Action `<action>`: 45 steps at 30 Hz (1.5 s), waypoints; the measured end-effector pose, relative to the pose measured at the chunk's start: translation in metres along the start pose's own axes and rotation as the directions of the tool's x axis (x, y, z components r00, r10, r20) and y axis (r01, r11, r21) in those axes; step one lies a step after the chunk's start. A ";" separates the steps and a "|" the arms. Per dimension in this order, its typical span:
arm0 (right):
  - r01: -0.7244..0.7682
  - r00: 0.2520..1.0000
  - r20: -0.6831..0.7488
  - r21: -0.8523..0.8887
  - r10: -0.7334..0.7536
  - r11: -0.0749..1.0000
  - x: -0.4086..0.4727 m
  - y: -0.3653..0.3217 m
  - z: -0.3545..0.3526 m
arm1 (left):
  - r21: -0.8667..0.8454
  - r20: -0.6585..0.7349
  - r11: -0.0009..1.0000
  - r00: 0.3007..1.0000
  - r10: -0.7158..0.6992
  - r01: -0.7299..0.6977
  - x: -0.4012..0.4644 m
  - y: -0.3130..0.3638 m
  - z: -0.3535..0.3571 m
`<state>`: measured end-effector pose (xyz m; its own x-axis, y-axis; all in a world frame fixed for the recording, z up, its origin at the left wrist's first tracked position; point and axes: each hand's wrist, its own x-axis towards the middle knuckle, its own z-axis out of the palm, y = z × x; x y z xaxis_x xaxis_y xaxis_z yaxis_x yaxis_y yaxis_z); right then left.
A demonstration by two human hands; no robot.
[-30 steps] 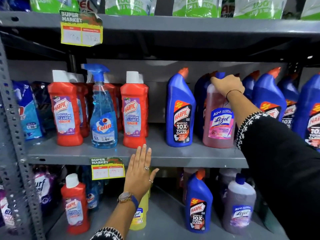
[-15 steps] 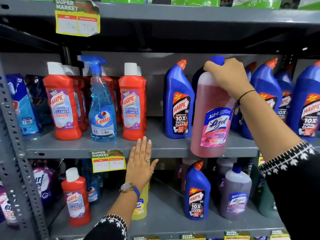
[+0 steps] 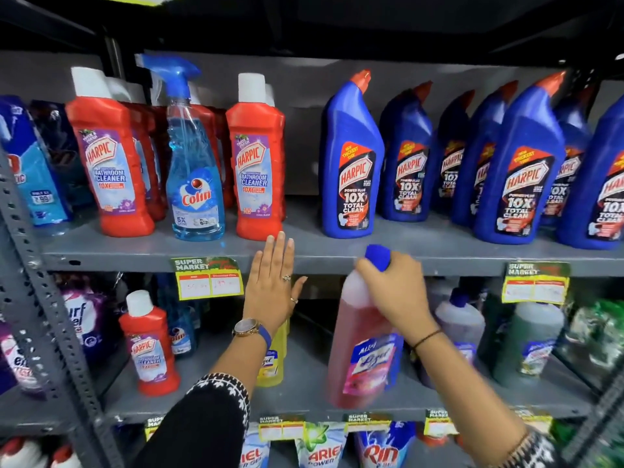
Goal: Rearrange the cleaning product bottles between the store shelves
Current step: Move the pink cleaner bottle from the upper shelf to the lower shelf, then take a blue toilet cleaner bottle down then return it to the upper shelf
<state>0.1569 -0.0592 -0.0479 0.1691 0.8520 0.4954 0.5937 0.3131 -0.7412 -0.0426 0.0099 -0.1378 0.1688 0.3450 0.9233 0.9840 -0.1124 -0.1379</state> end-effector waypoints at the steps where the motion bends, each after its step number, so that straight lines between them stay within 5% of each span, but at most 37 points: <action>1: -0.020 1.000 -0.002 -0.011 0.020 1.000 -0.008 0.011 0.012 | 0.013 0.001 1.000 1.000 0.006 -0.006 0.000 0.000 0.001; 22: -0.059 0.998 0.012 -0.202 0.062 0.978 0.004 0.100 0.164 | 0.104 -0.069 0.991 0.994 0.086 -0.079 -0.005 -0.005 0.012; 27: 0.057 0.998 0.016 -0.253 -0.055 0.966 -0.001 0.104 0.165 | 0.132 -0.079 0.989 0.993 0.083 -0.072 -0.006 -0.005 0.013; 34: 0.093 0.985 -0.149 0.012 -0.090 0.996 -0.002 0.108 0.146 | 0.125 -0.074 0.990 0.994 0.078 -0.068 -0.007 -0.005 0.013; 39: -0.094 0.889 -0.449 0.010 0.088 0.996 0.003 0.138 0.119 | 0.103 -0.074 0.993 0.995 0.073 -0.065 -0.007 -0.005 0.013; 45: -0.418 0.884 -0.243 -0.035 0.398 0.908 -0.002 0.181 0.120 | 0.098 -0.093 0.993 0.993 0.071 -0.061 -0.006 -0.004 0.014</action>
<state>0.1698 0.0456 -0.2372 0.5775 0.7761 0.2531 0.4957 -0.0871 -0.8641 -0.0468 0.0211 -0.1482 0.2319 0.2484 0.9405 0.9726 -0.0413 -0.2289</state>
